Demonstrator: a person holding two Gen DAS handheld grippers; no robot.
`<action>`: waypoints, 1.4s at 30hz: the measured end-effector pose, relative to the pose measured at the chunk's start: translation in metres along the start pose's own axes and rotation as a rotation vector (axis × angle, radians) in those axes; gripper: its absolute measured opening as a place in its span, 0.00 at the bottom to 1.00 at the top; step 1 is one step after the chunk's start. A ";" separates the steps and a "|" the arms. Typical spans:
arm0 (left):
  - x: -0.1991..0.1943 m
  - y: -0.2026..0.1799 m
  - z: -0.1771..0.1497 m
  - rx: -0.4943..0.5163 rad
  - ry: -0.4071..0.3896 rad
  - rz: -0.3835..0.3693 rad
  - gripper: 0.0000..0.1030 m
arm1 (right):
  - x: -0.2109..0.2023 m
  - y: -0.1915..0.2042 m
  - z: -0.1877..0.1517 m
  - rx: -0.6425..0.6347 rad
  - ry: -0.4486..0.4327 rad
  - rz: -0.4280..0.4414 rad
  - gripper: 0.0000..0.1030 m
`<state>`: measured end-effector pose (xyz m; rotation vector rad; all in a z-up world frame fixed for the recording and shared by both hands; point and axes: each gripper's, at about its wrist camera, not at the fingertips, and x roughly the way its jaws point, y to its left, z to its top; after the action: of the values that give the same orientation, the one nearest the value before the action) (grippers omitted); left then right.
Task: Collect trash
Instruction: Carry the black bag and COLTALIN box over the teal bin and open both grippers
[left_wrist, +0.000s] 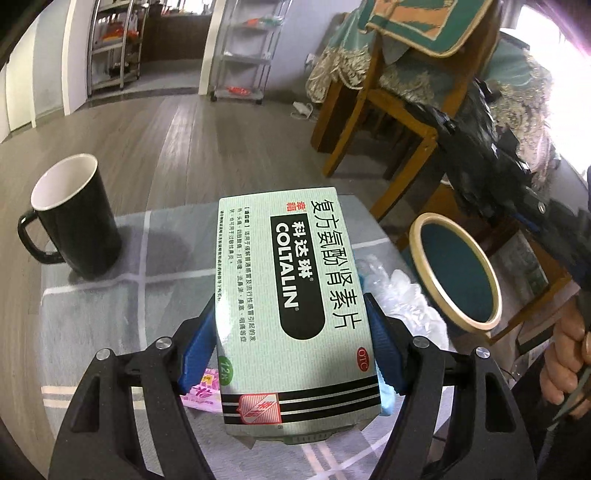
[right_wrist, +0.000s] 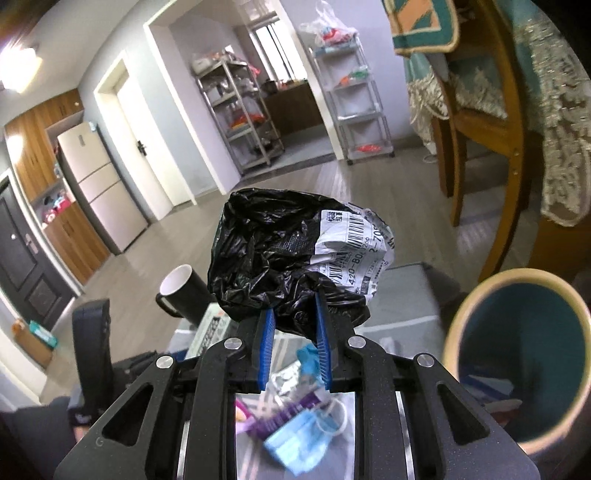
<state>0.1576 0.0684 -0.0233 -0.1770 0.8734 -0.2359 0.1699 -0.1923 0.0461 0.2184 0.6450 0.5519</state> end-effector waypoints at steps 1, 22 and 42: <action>-0.002 -0.005 0.003 0.006 -0.004 -0.002 0.70 | -0.006 -0.002 -0.002 0.005 -0.004 -0.003 0.21; -0.026 -0.056 0.011 0.057 -0.055 -0.083 0.70 | -0.082 -0.064 -0.046 0.051 -0.056 -0.166 0.21; 0.007 -0.139 0.022 0.162 -0.006 -0.189 0.70 | -0.112 -0.116 -0.062 0.169 -0.085 -0.261 0.21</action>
<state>0.1603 -0.0651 0.0199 -0.1088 0.8277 -0.4807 0.1056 -0.3491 0.0126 0.3094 0.6265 0.2365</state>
